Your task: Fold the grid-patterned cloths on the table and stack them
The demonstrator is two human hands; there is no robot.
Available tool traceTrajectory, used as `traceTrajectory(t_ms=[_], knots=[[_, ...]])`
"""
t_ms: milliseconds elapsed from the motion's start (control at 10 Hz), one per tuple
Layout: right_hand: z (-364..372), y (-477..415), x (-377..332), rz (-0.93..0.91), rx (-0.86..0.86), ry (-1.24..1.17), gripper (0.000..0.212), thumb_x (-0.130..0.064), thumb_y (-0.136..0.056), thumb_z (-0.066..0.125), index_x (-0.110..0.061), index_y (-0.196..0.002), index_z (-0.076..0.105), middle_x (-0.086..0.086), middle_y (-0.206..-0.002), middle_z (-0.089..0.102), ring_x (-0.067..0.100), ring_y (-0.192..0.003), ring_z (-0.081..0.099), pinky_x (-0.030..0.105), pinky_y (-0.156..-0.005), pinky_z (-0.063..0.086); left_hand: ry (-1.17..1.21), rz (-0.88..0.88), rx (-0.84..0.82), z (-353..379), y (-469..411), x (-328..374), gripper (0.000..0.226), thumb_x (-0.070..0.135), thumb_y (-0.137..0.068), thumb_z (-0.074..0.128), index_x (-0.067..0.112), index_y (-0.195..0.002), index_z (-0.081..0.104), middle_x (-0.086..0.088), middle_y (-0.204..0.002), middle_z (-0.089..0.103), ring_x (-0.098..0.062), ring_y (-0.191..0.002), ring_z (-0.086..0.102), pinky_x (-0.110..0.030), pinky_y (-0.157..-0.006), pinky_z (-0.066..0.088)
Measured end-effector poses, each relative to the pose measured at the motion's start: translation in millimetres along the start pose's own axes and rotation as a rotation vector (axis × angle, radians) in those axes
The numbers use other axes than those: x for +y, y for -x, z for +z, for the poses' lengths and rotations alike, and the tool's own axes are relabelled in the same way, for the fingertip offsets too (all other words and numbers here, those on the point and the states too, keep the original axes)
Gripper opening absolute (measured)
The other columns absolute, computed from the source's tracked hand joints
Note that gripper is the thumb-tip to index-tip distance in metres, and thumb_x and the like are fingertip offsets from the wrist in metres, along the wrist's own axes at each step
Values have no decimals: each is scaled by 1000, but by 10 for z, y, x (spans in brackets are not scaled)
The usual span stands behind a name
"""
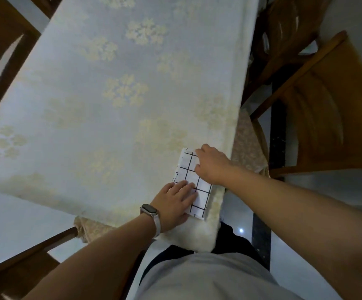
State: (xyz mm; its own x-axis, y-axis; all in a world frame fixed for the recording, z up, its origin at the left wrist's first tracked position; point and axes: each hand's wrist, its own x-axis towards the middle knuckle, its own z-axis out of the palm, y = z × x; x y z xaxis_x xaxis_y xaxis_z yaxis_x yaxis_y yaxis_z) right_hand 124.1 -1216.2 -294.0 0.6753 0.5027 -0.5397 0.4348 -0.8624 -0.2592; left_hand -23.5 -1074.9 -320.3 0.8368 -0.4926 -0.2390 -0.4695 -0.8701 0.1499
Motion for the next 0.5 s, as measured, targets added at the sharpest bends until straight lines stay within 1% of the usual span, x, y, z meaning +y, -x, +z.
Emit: traceTrajectory(t_ms=[100,300,400,500], knots=[[-23,1,7,6,28,-6,44,-28,-94,44,-11,-134,40,11,-131,41,32,-116,43,41,-92,37,-12,6,14,-5,26,12,73,47,-67,74,19,-131,54,-8,-139,52,-29,-124,52,-43,-95,48],[20,4,34,7,10,8,48,-28,-95,43,-11,-139,38,10,-134,39,30,-119,41,42,-95,36,-19,-7,15,-22,2,23,72,47,-65,77,19,-128,56,-9,-137,54,-29,-123,53,-42,-95,49],[16,24,17,4,9,12,49,-28,-94,43,-11,-139,36,10,-135,39,30,-119,40,42,-95,36,-36,1,52,-30,-1,21,69,43,-67,77,18,-128,56,-10,-136,54,-30,-124,52,-43,-96,48],[15,44,46,14,41,-12,50,-27,-92,44,-12,-138,36,10,-136,39,30,-121,40,42,-96,36,-3,-24,68,11,43,56,70,47,-72,74,19,-131,50,-9,-138,52,-30,-126,50,-43,-97,47]])
